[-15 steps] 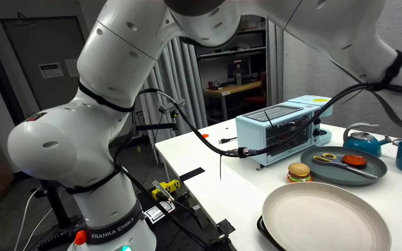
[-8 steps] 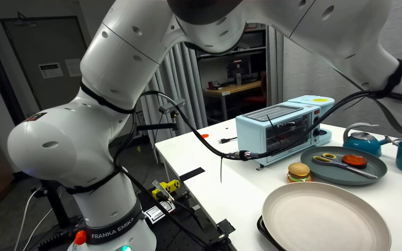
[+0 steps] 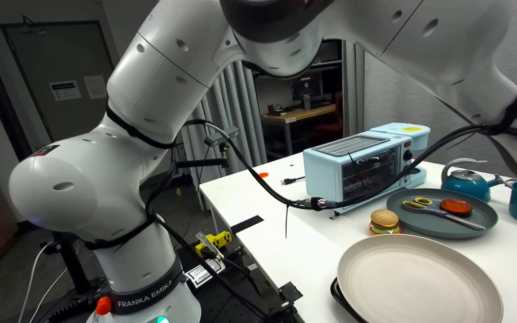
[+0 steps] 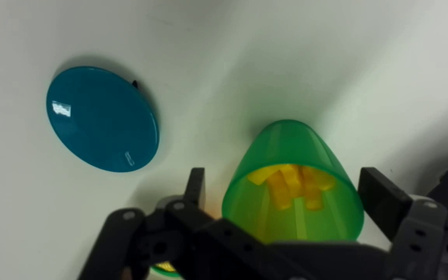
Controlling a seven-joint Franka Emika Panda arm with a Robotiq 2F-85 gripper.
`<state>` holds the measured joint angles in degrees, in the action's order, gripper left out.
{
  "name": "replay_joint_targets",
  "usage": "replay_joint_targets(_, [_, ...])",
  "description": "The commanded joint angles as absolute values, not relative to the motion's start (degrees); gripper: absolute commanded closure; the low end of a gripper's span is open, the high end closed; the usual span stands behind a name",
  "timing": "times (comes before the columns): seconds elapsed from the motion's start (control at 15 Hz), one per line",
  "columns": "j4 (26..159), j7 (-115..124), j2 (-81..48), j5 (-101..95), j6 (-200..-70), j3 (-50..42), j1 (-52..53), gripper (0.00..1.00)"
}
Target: Pour the contents in the green cup on the plate
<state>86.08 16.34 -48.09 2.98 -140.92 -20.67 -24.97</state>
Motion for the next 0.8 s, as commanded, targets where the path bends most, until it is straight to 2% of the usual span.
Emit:
replay_joint_targets(0.0, [82.1, 16.9, -50.8, 4.0, -140.5, -20.5, -26.1, 0.0])
replay_joint_targets(0.33, [80.4, 17.0, -52.3, 3.9, -140.2, -20.4, -26.5, 0.0])
replay_joint_targets(0.4, [80.0, 17.0, -52.6, 3.9, -140.2, -20.4, -26.6, 0.25])
replay_joint_targets(0.47, [79.7, 16.9, -52.8, 3.9, -140.2, -20.4, -26.7, 0.26])
replay_joint_targets(0.6, [79.3, 16.7, -52.9, 3.9, -140.2, -20.3, -26.8, 0.41])
replay_joint_targets(0.73, [79.1, 16.6, -52.9, 3.8, -140.2, -20.3, -26.8, 0.44])
